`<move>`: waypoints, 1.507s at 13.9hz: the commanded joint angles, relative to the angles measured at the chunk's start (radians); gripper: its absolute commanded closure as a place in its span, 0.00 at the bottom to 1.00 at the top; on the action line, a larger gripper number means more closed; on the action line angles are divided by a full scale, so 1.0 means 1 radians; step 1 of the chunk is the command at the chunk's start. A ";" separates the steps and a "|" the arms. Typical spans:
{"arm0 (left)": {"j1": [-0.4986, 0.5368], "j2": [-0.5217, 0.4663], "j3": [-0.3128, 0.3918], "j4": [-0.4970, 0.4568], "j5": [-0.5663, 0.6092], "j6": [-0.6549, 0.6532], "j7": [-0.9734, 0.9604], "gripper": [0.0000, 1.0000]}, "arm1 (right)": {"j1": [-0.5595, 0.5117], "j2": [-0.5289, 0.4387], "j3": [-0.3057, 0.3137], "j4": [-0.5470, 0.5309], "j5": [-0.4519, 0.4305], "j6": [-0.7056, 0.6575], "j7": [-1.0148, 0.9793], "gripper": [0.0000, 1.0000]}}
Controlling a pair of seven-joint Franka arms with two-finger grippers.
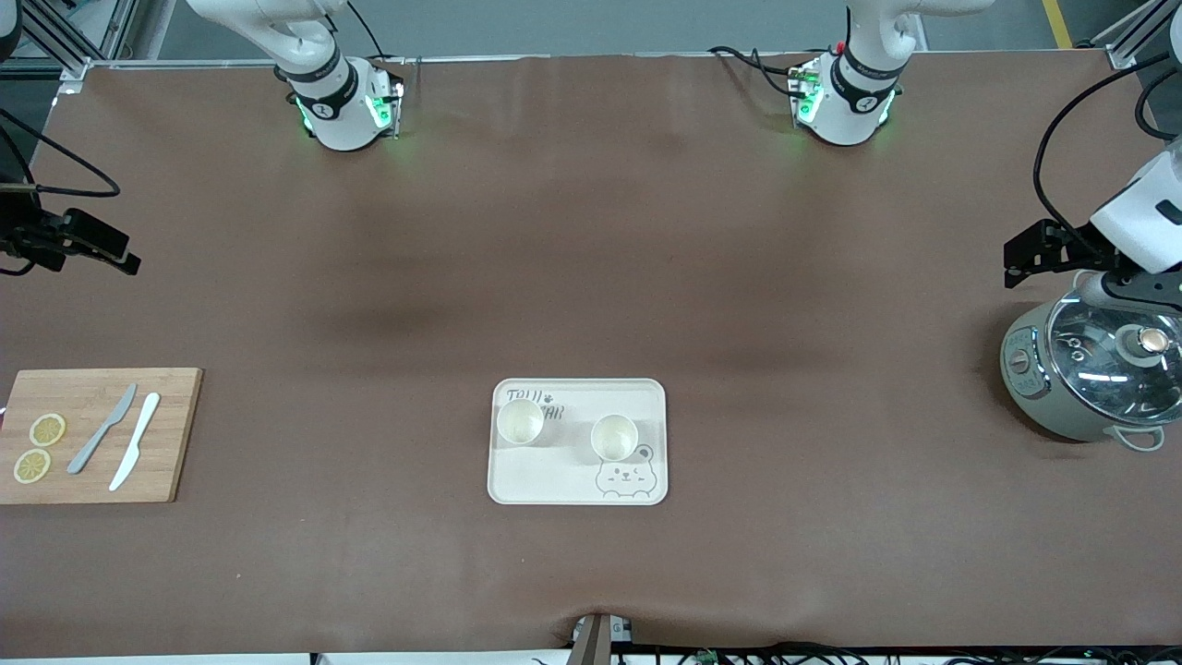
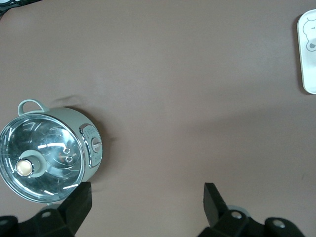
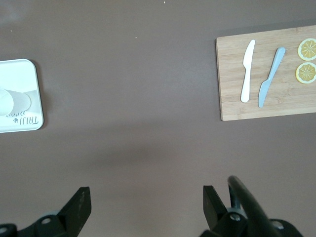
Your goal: Place white IKEA cup upright on tray with both arms
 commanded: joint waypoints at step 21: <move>0.021 -0.003 -0.002 0.002 0.010 0.020 -0.005 0.00 | 0.016 -0.025 0.008 -0.022 -0.030 0.011 0.001 0.00</move>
